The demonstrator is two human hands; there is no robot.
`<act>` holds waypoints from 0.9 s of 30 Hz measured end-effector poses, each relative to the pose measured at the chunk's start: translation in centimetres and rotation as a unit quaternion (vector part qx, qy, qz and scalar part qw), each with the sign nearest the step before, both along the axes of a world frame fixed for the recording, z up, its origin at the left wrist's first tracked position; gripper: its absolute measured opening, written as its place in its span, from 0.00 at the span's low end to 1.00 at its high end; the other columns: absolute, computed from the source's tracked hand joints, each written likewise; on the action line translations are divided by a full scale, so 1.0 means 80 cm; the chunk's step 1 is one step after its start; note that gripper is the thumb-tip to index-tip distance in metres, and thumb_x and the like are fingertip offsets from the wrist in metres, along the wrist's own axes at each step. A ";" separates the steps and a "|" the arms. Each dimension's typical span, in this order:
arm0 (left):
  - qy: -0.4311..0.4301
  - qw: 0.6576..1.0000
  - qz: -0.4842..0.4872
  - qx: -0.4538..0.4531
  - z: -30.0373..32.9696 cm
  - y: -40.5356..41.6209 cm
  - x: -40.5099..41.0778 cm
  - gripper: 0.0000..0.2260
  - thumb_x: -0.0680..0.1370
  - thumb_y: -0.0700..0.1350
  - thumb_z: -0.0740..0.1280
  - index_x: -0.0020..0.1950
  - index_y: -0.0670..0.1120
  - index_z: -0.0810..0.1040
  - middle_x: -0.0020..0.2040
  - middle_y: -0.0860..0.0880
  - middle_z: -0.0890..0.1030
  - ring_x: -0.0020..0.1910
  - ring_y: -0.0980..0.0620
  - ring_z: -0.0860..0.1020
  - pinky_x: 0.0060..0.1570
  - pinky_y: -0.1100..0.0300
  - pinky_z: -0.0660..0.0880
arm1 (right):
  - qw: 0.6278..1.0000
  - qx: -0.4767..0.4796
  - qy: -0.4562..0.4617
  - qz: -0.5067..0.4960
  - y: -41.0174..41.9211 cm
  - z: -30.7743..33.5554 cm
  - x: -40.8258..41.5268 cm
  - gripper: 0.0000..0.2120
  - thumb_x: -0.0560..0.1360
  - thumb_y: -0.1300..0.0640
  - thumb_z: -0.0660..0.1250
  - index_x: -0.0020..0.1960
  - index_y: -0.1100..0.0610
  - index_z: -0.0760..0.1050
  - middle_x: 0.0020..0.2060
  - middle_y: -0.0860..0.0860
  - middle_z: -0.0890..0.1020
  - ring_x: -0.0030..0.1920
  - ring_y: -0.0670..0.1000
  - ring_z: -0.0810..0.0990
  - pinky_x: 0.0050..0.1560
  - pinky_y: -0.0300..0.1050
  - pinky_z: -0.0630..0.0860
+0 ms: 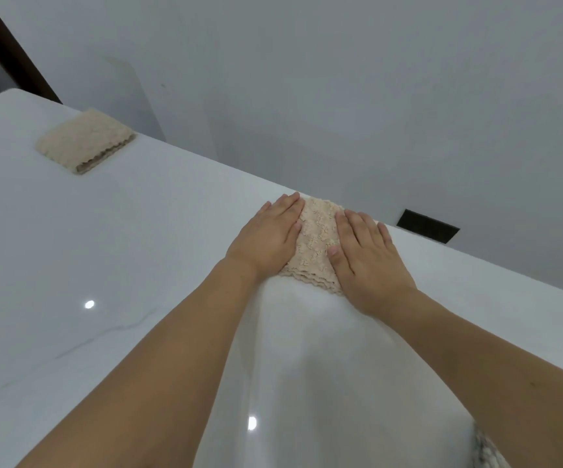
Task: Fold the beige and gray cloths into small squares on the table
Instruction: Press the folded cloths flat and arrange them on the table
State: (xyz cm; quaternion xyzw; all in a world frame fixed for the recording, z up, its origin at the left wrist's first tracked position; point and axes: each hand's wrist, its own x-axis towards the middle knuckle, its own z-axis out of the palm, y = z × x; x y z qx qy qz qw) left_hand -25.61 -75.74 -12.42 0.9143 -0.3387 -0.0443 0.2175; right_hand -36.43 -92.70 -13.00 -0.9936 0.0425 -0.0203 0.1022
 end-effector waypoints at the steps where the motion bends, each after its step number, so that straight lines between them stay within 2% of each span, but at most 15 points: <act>1: 0.001 1.000 -0.001 0.002 0.001 -0.001 0.001 0.22 0.85 0.48 0.50 0.80 0.45 0.58 0.80 0.51 0.56 0.79 0.55 0.52 0.76 0.62 0.43 | 1.000 0.002 -0.002 -0.002 -0.001 0.000 0.001 0.32 0.79 0.42 0.35 0.79 0.55 0.44 0.78 0.52 0.50 0.77 0.51 0.45 0.77 0.52 0.41; 6: -0.002 1.000 -0.004 0.009 0.002 0.001 0.007 0.22 0.85 0.48 0.50 0.80 0.46 0.57 0.80 0.50 0.56 0.79 0.54 0.52 0.76 0.61 0.43 | 1.000 0.001 -0.017 0.001 0.002 -0.001 0.004 0.32 0.79 0.43 0.37 0.79 0.57 0.47 0.78 0.53 0.52 0.77 0.53 0.47 0.77 0.54 0.43; 12: 0.017 1.000 0.015 0.018 0.005 -0.001 -0.002 0.22 0.86 0.48 0.50 0.80 0.46 0.56 0.80 0.50 0.56 0.79 0.53 0.51 0.76 0.62 0.43 | 1.000 -0.001 -0.013 0.002 0.001 -0.006 0.002 0.35 0.77 0.42 0.33 0.79 0.58 0.47 0.78 0.54 0.52 0.77 0.55 0.47 0.76 0.55 0.44; 14: 0.027 0.998 0.048 0.020 0.007 -0.001 -0.005 0.23 0.86 0.50 0.49 0.80 0.46 0.56 0.80 0.49 0.56 0.79 0.53 0.52 0.75 0.62 0.43 | 1.000 -0.002 -0.012 0.009 0.002 -0.008 0.004 0.35 0.77 0.43 0.34 0.78 0.59 0.48 0.77 0.55 0.53 0.77 0.55 0.48 0.76 0.56 0.44; 16: 0.026 0.989 0.143 -0.026 0.009 -0.004 -0.017 0.23 0.86 0.50 0.49 0.79 0.44 0.57 0.80 0.47 0.59 0.79 0.51 0.54 0.75 0.61 0.45 | 1.000 0.011 -0.009 0.024 -0.003 -0.004 0.003 0.35 0.76 0.43 0.33 0.78 0.58 0.49 0.77 0.54 0.54 0.77 0.54 0.48 0.76 0.56 0.44; 17: 0.010 0.972 0.221 -0.075 0.011 -0.007 -0.027 0.22 0.86 0.49 0.49 0.79 0.43 0.58 0.79 0.46 0.60 0.78 0.50 0.55 0.76 0.59 0.47 | 0.999 0.030 -0.009 0.037 -0.010 0.003 0.005 0.35 0.76 0.42 0.33 0.78 0.57 0.50 0.77 0.53 0.55 0.77 0.53 0.49 0.76 0.55 0.43; 18: -0.006 0.940 0.311 -0.140 0.014 -0.011 -0.041 0.22 0.86 0.49 0.48 0.79 0.43 0.58 0.79 0.46 0.61 0.78 0.49 0.56 0.77 0.56 0.49 | 0.997 0.059 -0.017 0.054 -0.019 0.013 0.009 0.35 0.76 0.42 0.33 0.77 0.56 0.53 0.76 0.52 0.57 0.77 0.51 0.50 0.76 0.54 0.42; 19: -0.012 0.892 0.398 -0.212 0.018 -0.019 -0.057 0.22 0.86 0.48 0.48 0.79 0.42 0.58 0.79 0.46 0.61 0.79 0.49 0.55 0.78 0.53 0.50 | 0.991 0.103 -0.034 0.073 -0.032 0.024 0.017 0.34 0.76 0.42 0.34 0.77 0.56 0.56 0.76 0.52 0.59 0.76 0.49 0.52 0.76 0.53 0.42; 21: 0.010 0.795 0.508 -0.330 0.026 -0.043 -0.089 0.22 0.86 0.48 0.47 0.79 0.44 0.56 0.80 0.49 0.58 0.79 0.53 0.52 0.78 0.54 0.48 | 0.954 0.277 -0.027 0.107 -0.061 0.053 0.043 0.29 0.81 0.43 0.40 0.76 0.54 0.59 0.76 0.48 0.61 0.76 0.44 0.54 0.77 0.47 0.44; 23: 0.042 0.739 0.545 -0.394 0.031 -0.077 -0.119 0.22 0.86 0.49 0.48 0.80 0.46 0.54 0.80 0.52 0.56 0.79 0.57 0.50 0.78 0.58 0.47 | 0.878 0.453 0.057 0.140 -0.080 0.073 0.074 0.23 0.84 0.47 0.47 0.76 0.51 0.60 0.75 0.42 0.61 0.74 0.37 0.56 0.74 0.33 0.51; 24: 0.052 0.719 0.553 -0.418 0.033 -0.093 -0.129 0.22 0.86 0.49 0.48 0.80 0.47 0.54 0.80 0.54 0.55 0.79 0.59 0.50 0.78 0.59 0.48 | 0.854 0.486 0.095 0.161 -0.084 0.077 0.089 0.22 0.84 0.49 0.48 0.76 0.52 0.60 0.75 0.42 0.61 0.72 0.35 0.57 0.69 0.25 0.54; 25: 0.059 0.701 0.560 -0.438 0.033 -0.108 -0.136 0.22 0.86 0.49 0.48 0.80 0.48 0.54 0.80 0.55 0.55 0.78 0.60 0.50 0.77 0.60 0.48 | 0.846 0.486 0.122 0.184 -0.083 0.074 0.103 0.21 0.84 0.50 0.49 0.76 0.53 0.60 0.75 0.42 0.62 0.71 0.34 0.59 0.64 0.20 0.55; 27: 0.067 0.665 0.577 -0.469 0.034 -0.128 -0.134 0.22 0.86 0.50 0.48 0.80 0.50 0.53 0.80 0.56 0.54 0.78 0.61 0.51 0.77 0.59 0.49 | 0.840 0.468 0.157 0.225 -0.077 0.060 0.120 0.22 0.84 0.51 0.51 0.76 0.55 0.61 0.75 0.45 0.63 0.70 0.35 0.60 0.63 0.20 0.57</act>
